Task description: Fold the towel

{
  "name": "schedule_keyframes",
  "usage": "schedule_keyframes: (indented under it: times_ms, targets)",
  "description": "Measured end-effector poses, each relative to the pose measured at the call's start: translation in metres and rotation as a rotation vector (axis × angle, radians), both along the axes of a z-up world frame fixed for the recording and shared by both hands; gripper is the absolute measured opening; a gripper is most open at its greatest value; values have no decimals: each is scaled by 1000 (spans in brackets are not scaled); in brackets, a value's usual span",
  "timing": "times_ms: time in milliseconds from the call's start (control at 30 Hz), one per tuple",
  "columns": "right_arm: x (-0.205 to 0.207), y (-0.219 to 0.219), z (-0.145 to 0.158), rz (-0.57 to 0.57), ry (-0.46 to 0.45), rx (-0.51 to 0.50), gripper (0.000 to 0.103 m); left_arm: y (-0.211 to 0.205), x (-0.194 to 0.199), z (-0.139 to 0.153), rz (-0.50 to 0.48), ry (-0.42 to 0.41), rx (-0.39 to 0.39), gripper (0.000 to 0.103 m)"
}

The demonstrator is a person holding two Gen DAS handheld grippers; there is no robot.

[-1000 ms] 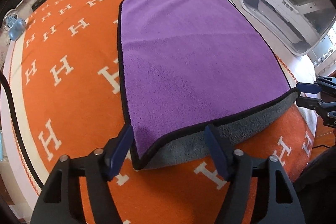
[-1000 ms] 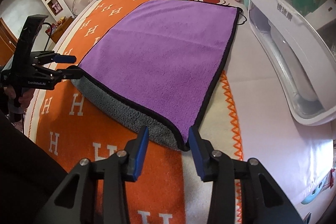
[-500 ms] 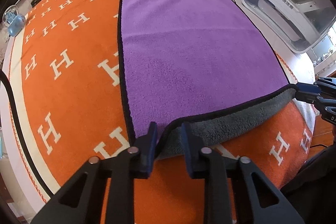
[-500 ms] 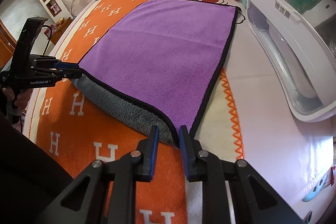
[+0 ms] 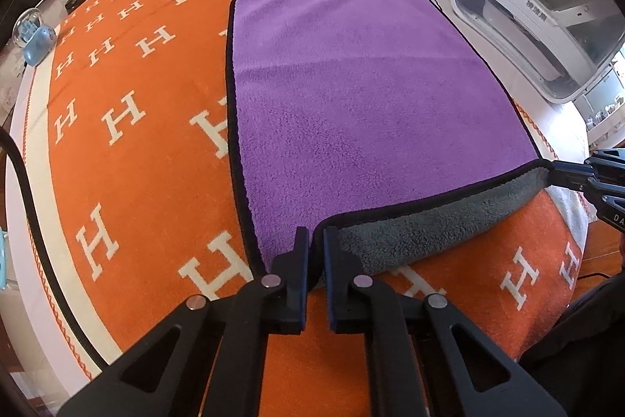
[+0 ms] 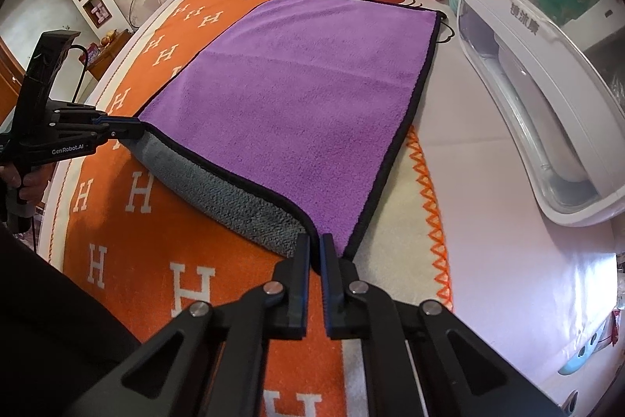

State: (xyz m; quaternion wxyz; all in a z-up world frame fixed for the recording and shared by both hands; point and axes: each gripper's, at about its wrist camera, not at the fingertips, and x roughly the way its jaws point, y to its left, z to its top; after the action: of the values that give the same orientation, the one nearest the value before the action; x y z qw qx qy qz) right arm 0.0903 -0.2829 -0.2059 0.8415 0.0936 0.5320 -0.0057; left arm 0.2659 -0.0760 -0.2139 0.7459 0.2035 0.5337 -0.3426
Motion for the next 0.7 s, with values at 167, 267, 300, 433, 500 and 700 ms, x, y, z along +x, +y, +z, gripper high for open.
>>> schedule_keyframes:
  times_ms: [167,267,300,433,500,700]
  targets:
    - [-1,0,2,-2,-10,1,4,2,-2,2,16,2,-4,4]
    - [-2,0,5,-8,-19,1,4,3,-4,5,20,-8,-9,4]
    - [-1,0,6,-10,-22,-2,4,4,-5,8,22,-16,-9,4]
    - [-2,-1,12,-25,-43,-10,4,4,-6,16,32,-34,-17,4]
    - [-1,-1,17,-33,-57,-19,4,4,-6,22,33,-45,-20,4]
    - [5,-4,42,-43,-129,-60,4,1,-4,47,43,-105,-23,4]
